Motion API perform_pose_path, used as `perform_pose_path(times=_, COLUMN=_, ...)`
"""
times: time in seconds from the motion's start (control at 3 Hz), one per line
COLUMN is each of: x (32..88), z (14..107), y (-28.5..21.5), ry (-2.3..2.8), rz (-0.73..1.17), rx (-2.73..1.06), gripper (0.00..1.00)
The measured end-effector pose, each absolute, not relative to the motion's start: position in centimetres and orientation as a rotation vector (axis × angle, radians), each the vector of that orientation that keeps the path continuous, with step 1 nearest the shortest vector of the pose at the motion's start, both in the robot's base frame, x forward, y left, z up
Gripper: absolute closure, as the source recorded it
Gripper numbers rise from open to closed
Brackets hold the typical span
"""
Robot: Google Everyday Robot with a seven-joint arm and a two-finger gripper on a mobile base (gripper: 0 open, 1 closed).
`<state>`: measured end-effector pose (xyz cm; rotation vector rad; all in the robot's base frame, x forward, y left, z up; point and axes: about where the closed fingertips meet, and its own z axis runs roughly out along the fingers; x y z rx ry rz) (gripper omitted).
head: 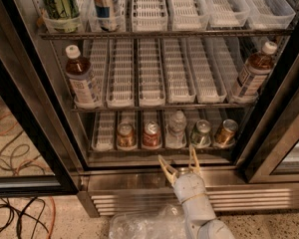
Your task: Pick water bottle from bottom shelf of fridge
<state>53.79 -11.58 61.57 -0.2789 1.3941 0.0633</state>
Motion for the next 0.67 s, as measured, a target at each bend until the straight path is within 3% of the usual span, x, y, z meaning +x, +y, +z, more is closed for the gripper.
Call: perform_pose_path(times=0.67, x=56.0, z=61.9, y=-11.9, ry=1.378, rz=0.056, rx=-0.253, gripper=0.34)
